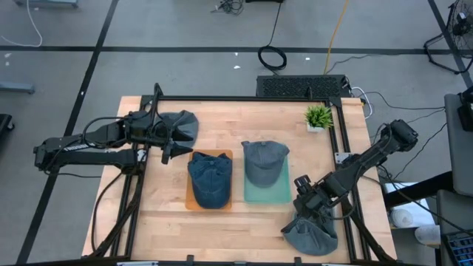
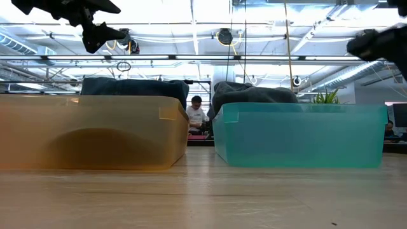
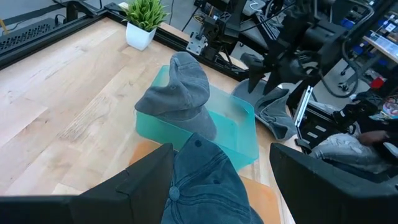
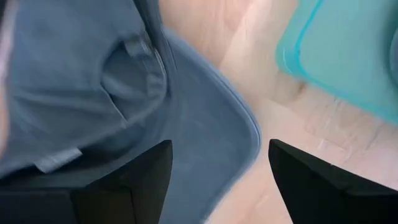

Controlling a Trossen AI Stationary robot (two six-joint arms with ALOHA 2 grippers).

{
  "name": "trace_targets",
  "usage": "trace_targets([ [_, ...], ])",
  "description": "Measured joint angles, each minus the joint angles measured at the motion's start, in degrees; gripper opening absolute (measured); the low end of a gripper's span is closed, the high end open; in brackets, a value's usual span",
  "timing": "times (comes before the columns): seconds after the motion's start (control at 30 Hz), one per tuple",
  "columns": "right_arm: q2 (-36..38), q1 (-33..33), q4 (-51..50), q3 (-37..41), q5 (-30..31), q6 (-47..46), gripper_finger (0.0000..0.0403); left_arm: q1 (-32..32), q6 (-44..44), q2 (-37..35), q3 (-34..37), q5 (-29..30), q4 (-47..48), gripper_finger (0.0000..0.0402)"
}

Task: Pick & Place hat
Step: Put the bottom gray cap into the green bin

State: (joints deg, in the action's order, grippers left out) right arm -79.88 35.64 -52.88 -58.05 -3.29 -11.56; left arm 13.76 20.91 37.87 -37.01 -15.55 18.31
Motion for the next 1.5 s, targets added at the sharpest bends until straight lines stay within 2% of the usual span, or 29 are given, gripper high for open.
trace_targets([
  [0.3,0.0,-5.8,3.6,3.7,-3.5,8.1,0.0253,0.0,0.2,0.0,0.0,0.0,0.1,0.0271],
  [0.73,0.0,-14.8,9.0,4.5,-13.2,18.1,0.0253,0.0,0.4,0.0,0.0,0.0,0.1,0.0271],
  [0.87,0.0,-16.0,12.4,7.5,-16.3,18.2,0.0253,0.0,0.4,0.0,0.0,0.0,0.1,0.0271],
  [1.03,0.0,-16.1,17.2,11.8,-16.5,17.1,0.0253,0.0,0.4,0.0,0.0,-1.2,0.7,0.0271],
  [1.23,0.0,-16.1,27.0,17.2,-19.5,16.2,0.0253,0.0,0.4,0.0,0.0,-1.5,1.6,0.0271],
  [1.5,0.2,-16.0,31.4,20.4,-21.5,15.3,0.0251,0.0,0.4,0.0,0.0,-1.5,1.7,0.0271],
])
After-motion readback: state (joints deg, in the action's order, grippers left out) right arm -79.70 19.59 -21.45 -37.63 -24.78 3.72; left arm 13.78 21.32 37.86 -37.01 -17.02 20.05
